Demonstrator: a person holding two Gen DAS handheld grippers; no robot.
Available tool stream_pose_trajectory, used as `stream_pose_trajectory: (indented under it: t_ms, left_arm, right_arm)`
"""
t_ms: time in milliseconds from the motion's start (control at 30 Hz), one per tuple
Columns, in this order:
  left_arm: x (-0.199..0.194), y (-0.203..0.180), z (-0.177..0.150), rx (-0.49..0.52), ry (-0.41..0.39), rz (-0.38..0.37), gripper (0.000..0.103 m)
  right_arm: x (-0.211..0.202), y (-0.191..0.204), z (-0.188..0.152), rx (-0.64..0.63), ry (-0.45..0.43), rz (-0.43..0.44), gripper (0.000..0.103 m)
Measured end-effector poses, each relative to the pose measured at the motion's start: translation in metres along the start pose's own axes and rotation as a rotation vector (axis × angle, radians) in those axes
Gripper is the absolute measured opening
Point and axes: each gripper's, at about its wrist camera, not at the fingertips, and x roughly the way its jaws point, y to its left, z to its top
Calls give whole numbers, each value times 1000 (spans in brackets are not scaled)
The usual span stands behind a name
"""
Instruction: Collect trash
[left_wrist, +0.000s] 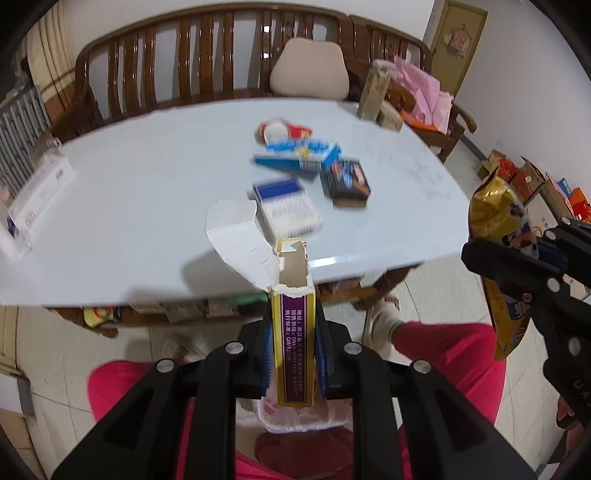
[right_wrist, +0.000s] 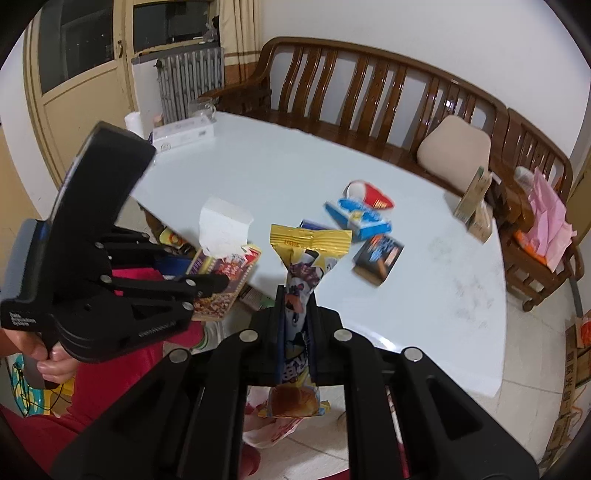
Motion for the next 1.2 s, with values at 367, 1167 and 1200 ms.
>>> stream_pose_trajectory:
  t_ms: [367,1167,1200]
  left_arm:
    - [44,-12,-50,47,88,-37,19]
    - [144,-12,-98,67,313,-75,19]
    - [151,-11,-99,64,326,-75,19]
  right_arm:
    - [43,13,-57,58,103,39,10]
    - [131,7,-126,170,301,103,10]
    - [137,6,-130,179,312,104,10]
